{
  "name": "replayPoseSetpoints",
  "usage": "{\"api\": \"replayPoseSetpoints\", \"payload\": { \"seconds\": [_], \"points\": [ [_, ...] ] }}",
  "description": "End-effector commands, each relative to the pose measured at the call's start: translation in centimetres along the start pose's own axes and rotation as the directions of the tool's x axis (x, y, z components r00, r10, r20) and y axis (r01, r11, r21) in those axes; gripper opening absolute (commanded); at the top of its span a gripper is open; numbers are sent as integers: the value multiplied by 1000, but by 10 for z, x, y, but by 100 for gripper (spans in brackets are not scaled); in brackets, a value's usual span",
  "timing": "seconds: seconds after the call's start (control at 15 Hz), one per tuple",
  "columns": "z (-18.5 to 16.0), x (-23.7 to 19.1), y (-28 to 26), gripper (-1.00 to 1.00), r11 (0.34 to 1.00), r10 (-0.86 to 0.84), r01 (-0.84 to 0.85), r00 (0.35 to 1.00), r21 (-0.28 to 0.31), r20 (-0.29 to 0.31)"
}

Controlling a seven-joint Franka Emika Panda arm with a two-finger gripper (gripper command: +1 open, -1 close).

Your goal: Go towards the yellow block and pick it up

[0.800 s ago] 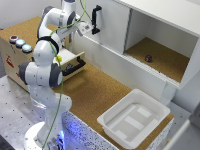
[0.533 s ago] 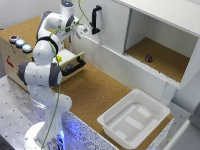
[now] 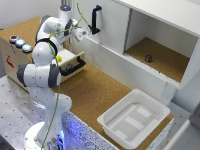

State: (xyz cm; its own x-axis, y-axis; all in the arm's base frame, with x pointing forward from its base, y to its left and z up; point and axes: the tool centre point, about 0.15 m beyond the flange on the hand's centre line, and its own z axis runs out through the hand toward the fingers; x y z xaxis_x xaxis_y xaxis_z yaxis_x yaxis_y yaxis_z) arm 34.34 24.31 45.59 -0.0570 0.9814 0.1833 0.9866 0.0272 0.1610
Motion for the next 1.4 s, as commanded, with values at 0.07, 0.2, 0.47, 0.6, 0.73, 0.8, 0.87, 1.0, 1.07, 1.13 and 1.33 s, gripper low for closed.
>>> {"api": "replayPoseSetpoints", "payload": {
  "seconds": [0.07, 0.2, 0.47, 0.6, 0.73, 0.8, 0.87, 1.0, 1.07, 1.13, 1.33],
  "points": [
    [88, 39, -13, 100, 985, 125, -140, 982, 101, 141],
    [98, 49, -26, 100, 980, 192, -197, 965, 10, 181],
    [118, 61, -36, 100, 971, 238, -231, 945, -57, 225],
    [123, 58, -34, 100, 969, 248, -236, 937, -77, 246],
    [130, 51, -36, 100, 968, 253, -244, 938, -67, 239],
    [139, 48, -36, 100, 967, 254, -248, 940, -54, 229],
    [143, 48, -35, 100, 968, 249, -248, 947, -34, 202],
    [152, 48, -29, 100, 968, 248, -250, 951, -12, 183],
    [154, 46, -25, 100, 969, 245, -248, 955, -2, 170],
    [156, 43, -21, 100, 970, 239, -243, 958, 3, 156],
    [158, 44, -15, -100, 973, 224, -228, 965, 17, 134]
  ]
}}
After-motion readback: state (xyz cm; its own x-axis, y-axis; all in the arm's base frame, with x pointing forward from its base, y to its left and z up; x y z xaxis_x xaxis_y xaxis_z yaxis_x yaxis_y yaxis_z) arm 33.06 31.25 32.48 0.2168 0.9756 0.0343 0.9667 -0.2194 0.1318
